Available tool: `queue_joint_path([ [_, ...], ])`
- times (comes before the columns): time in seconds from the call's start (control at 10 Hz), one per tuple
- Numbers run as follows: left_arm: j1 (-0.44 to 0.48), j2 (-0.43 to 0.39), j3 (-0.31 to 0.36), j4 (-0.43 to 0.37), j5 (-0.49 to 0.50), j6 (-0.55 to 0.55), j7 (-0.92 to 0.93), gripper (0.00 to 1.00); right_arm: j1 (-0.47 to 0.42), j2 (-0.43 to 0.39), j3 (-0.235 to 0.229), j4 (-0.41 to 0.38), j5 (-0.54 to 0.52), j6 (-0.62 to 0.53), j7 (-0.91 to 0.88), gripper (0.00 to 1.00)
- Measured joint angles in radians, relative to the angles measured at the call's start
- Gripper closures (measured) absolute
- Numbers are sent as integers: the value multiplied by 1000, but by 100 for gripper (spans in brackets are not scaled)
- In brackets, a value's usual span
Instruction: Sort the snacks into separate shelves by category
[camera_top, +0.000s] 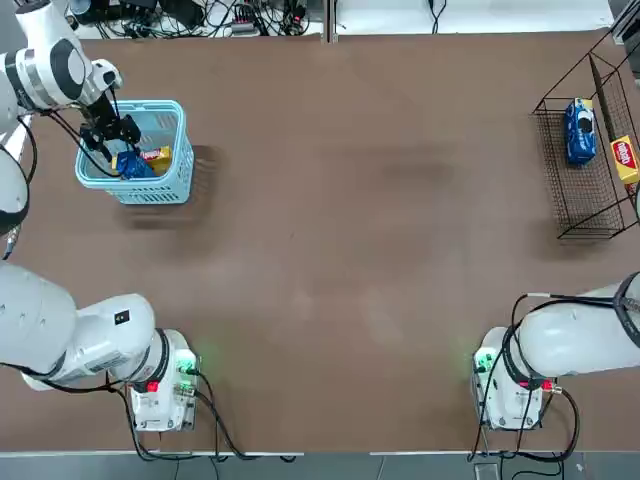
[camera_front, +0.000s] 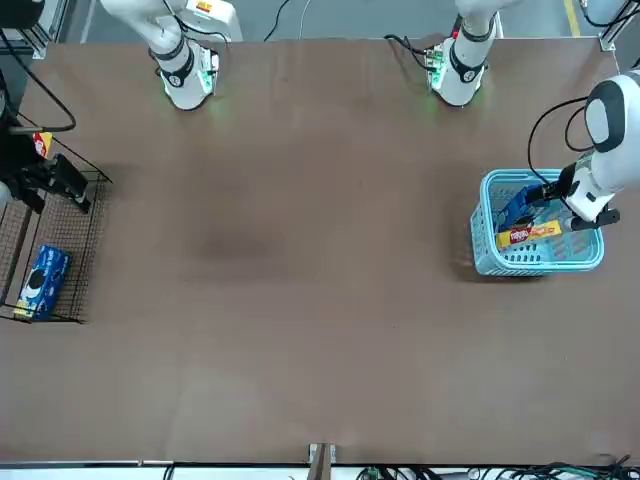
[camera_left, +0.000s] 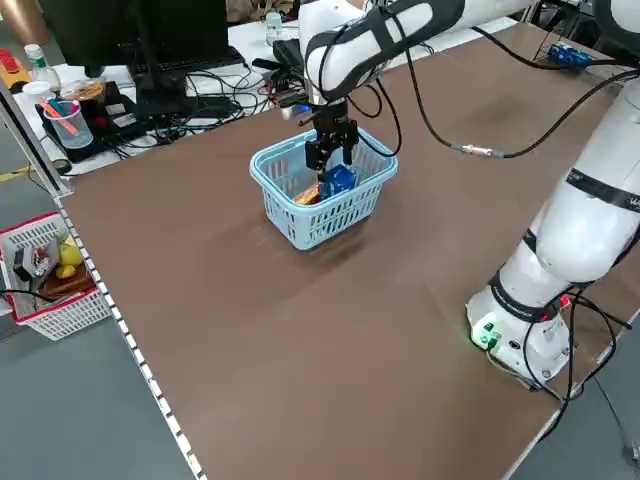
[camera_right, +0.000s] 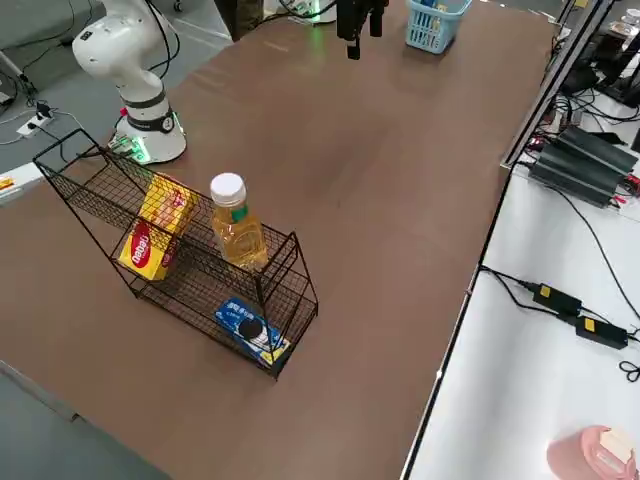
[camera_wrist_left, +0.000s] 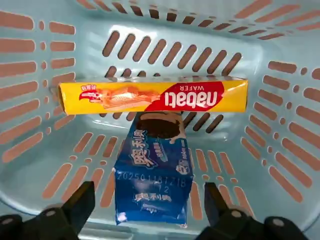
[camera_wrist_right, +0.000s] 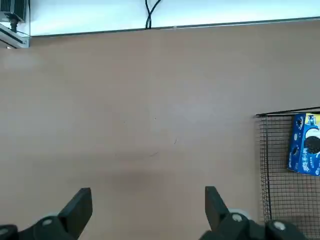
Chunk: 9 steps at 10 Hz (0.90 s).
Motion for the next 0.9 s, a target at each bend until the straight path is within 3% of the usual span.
queue_joint_path([
  [0.4,0,15,-1,-59,0,66,0,9,-1,3,0,-4,3,-9,5,0],
  [0.6,0,21,-1,-59,0,70,1,25,-1,8,0,-5,3,-12,6,0],
  [0.9,2,20,0,-50,0,55,33,40,1,10,1,-5,4,-86,6,0],
])
